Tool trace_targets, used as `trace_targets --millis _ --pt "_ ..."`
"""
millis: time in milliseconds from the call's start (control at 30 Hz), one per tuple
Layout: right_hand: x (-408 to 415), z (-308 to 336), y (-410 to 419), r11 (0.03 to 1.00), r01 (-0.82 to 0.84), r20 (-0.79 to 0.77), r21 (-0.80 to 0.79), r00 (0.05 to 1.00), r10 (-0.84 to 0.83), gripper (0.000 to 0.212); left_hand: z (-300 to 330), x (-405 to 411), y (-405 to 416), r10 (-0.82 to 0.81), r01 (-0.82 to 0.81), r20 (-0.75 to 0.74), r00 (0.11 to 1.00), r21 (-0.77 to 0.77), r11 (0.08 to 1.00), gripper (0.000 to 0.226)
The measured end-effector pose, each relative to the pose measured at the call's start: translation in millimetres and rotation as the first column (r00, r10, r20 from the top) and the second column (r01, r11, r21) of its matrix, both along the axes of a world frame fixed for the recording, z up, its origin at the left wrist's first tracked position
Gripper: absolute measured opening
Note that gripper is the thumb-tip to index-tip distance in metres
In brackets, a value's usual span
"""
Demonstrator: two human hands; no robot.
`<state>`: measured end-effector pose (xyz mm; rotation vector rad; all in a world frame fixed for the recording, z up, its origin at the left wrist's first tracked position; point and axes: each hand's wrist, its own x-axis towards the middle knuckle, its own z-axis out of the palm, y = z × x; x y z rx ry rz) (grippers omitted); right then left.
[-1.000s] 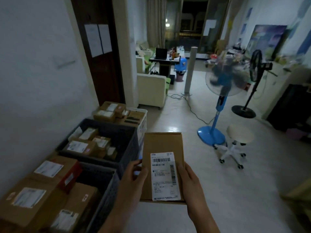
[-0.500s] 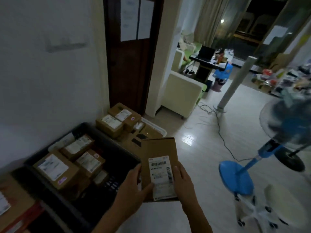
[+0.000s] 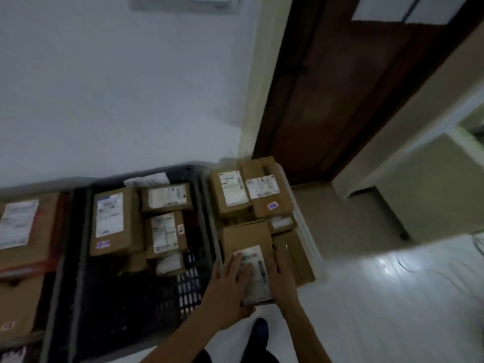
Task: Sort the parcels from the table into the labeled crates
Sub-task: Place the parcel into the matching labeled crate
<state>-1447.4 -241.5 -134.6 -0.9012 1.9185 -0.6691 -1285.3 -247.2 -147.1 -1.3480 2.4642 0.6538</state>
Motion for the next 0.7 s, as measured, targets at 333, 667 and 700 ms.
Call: trace_targets --millis 333,667,700 --pt "-51.3 -83.7 -86.6 0.917 -0.374 0.082 0.136 0.927 0.366 0.036 -49.6 -56.0 -34.4 0.299 -0.308 0.088 0.95 0.107 0.945 0.106" --pt "-44.8 -108.5 -110.7 0.929 -0.336 0.056 0.154 0.942 0.331 0.027 -77.2 -45.2 -57.3 0.319 -0.325 0.066 0.945 0.109 0.94 0.095" --pt "-42.9 -115.1 -112.0 0.922 -0.357 -0.012 0.15 0.932 0.362 0.029 -77.8 -46.3 -61.9 0.314 -0.322 0.082 0.946 0.106 0.941 0.097"
